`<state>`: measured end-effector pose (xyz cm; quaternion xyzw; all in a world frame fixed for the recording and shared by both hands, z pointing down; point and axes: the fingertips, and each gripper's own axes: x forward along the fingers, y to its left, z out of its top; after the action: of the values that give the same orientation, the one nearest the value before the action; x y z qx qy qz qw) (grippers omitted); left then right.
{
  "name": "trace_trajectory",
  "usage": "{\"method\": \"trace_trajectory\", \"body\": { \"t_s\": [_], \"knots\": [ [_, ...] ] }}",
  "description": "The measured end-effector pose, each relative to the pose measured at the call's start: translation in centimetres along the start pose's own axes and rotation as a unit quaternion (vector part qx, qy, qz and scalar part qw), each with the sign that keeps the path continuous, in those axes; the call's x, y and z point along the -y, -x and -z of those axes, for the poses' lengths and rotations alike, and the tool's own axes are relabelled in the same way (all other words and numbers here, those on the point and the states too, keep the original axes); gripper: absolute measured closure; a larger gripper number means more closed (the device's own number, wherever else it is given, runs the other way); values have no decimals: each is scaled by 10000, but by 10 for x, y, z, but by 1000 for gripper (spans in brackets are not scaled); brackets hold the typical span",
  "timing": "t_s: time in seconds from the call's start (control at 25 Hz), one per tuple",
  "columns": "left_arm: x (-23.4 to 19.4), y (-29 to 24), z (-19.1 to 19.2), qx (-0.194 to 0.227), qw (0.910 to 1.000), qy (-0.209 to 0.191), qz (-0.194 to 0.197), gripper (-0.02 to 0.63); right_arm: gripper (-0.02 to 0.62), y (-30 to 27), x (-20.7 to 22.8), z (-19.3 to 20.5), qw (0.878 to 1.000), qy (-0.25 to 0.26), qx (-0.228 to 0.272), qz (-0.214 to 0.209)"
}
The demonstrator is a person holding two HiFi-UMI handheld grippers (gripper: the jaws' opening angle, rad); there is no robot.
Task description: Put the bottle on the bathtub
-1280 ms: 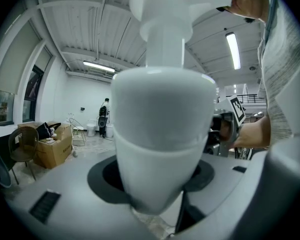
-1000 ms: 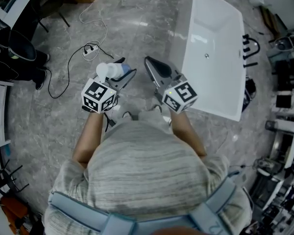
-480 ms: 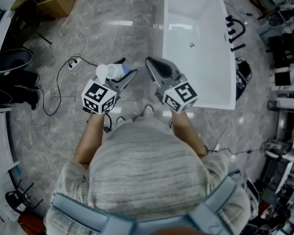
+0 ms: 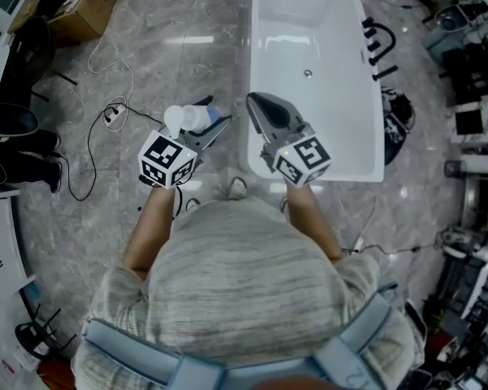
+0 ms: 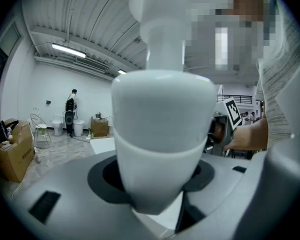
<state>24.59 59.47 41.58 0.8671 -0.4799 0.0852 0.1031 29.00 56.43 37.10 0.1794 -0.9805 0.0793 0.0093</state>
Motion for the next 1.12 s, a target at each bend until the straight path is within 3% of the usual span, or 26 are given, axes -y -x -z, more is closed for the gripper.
{"method": "trace_trajectory", "body": {
  "t_s": [0.52, 0.92, 1.12],
  "knots": [
    [8, -56, -8, -197, 9995, -81, 227, 354, 592, 13, 36, -1, 9997, 181, -29, -142],
    [-49, -81, -6, -324, 9975, -82, 623, 354, 592, -43, 57, -4, 9995, 258, -42, -198],
    [-93, -90, -5, -502, 9946, -92, 900, 354, 592, -94, 59, -9, 9977, 472, -198, -441]
  ]
}}
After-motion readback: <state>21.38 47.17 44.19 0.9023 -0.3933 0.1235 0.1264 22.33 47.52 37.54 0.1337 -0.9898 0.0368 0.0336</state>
